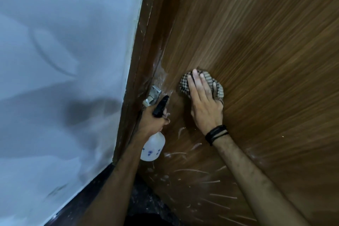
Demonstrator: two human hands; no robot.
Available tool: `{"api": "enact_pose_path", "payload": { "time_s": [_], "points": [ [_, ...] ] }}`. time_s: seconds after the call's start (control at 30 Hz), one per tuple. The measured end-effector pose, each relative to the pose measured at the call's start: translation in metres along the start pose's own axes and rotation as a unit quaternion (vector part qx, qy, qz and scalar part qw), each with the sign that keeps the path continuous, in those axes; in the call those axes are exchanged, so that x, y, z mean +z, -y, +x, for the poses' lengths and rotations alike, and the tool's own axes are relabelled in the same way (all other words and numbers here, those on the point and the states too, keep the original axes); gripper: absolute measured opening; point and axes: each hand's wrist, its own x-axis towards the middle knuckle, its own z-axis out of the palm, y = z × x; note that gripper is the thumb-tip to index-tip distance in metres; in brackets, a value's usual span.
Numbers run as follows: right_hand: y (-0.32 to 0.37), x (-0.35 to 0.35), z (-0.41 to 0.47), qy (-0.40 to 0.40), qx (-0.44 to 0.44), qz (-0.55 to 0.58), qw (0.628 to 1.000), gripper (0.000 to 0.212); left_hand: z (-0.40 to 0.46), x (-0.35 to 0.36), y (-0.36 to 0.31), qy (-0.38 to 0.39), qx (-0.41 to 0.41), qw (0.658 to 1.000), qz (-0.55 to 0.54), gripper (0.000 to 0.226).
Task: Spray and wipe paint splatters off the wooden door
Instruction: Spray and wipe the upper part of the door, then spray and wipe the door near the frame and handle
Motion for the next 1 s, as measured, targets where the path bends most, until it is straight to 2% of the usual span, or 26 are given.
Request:
{"api": "enact_pose_path", "payload": {
  "time_s": [0.1,0.27,0.33,0.57,0.7,0.87,1.0],
  "points": [
    [0.006,0.004,0.012,-0.028,0.003,-0.033,0.999,0.068,0.005,-0.002,0.002,0.018,-0.006,1.0,0.014,0.028],
    [0.022,0.032,-0.008,0.091,-0.117,-0.056,0.987,0.067,0.003,-0.009,-0.005,0.03,-0.005,1.0,0.005,0.026],
    [0.025,0.037,-0.008,0.105,-0.13,-0.045,0.985,0.067,0.003,-0.015,-0.01,0.022,-0.009,1.0,-0.002,0.025],
    [0.036,0.021,0.052,0.049,-0.048,-0.016,0.998,0.071,0.012,-0.032,-0.011,0.016,0.003,1.0,-0.015,0.029],
    [0.047,0.034,0.043,0.097,-0.126,-0.08,0.984,0.068,0.012,-0.038,-0.01,-0.006,-0.003,1.0,-0.016,0.026],
    [0.045,0.05,0.022,0.115,-0.144,-0.035,0.982,0.072,0.011,-0.052,-0.014,-0.006,0.003,0.999,-0.032,0.027],
    [0.047,0.032,0.067,0.024,-0.037,-0.036,0.998,0.066,0.008,-0.059,-0.019,0.018,0.015,0.998,-0.053,0.031]
  ]
}}
